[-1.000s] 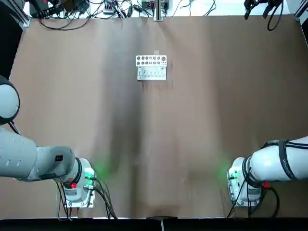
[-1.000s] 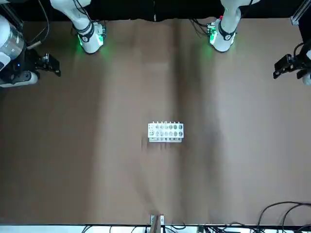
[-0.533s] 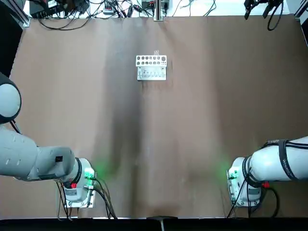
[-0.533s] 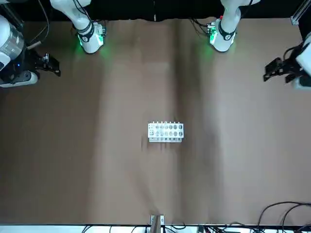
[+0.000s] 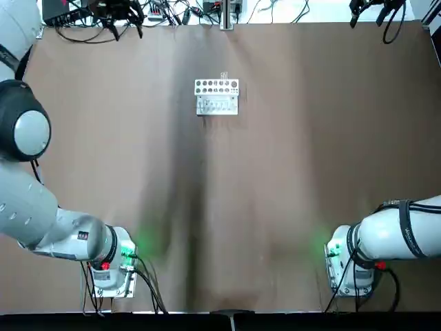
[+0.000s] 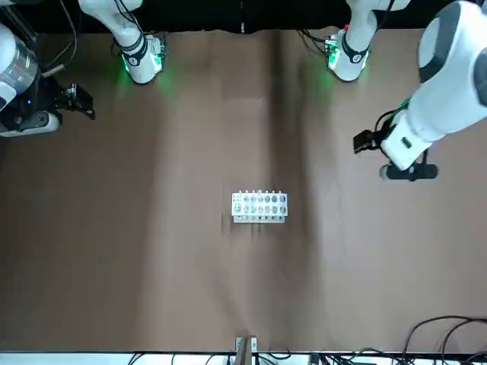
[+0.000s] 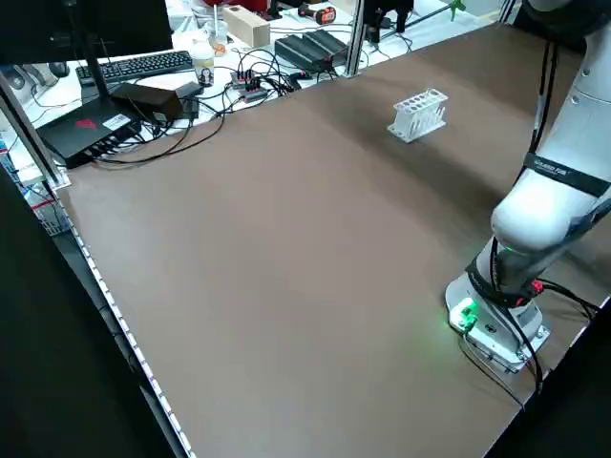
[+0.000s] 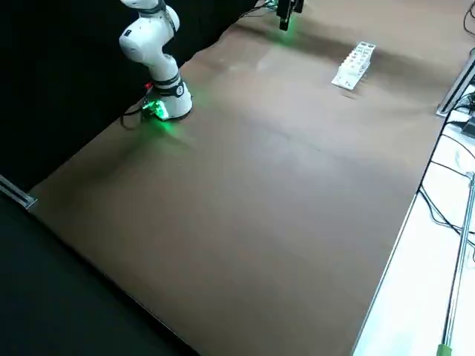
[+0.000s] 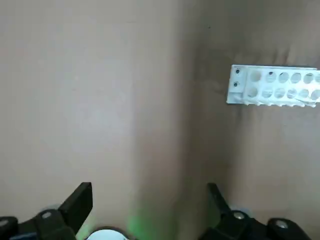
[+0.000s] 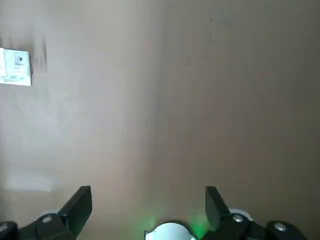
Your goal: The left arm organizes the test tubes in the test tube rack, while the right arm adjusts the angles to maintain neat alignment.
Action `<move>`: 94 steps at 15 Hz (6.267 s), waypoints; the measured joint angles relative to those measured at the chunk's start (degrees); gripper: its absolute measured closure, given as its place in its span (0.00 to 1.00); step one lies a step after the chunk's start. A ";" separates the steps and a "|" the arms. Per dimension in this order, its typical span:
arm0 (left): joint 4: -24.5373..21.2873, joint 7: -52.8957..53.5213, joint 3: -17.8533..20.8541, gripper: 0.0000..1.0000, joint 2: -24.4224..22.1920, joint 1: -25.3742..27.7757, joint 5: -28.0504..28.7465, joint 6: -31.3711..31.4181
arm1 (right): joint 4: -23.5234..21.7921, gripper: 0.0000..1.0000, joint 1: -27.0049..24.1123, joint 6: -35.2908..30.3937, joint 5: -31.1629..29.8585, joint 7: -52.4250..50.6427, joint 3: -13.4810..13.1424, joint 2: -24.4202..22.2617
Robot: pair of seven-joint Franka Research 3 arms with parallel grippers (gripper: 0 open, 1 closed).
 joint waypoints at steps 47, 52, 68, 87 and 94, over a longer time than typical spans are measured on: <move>10.34 -24.54 1.80 0.42 30.16 -28.07 4.31 29.04 | 0.01 0.00 0.00 0.00 0.00 0.00 -0.04 0.00; 10.37 -24.53 1.99 0.52 30.88 -28.08 4.31 30.10 | 0.01 0.00 0.00 0.00 0.00 0.00 -0.05 0.00; 10.38 -24.51 2.40 0.61 31.12 -28.74 4.31 30.16 | 0.01 0.00 0.00 0.00 0.00 0.00 -0.05 0.00; 10.35 -24.51 2.45 0.66 31.59 -28.74 4.31 29.50 | 0.01 0.00 0.00 0.00 0.00 0.00 -0.01 0.00; 10.34 -24.51 2.44 0.66 31.60 -29.02 4.31 27.85 | 0.01 0.00 0.00 0.00 0.00 0.00 0.03 0.00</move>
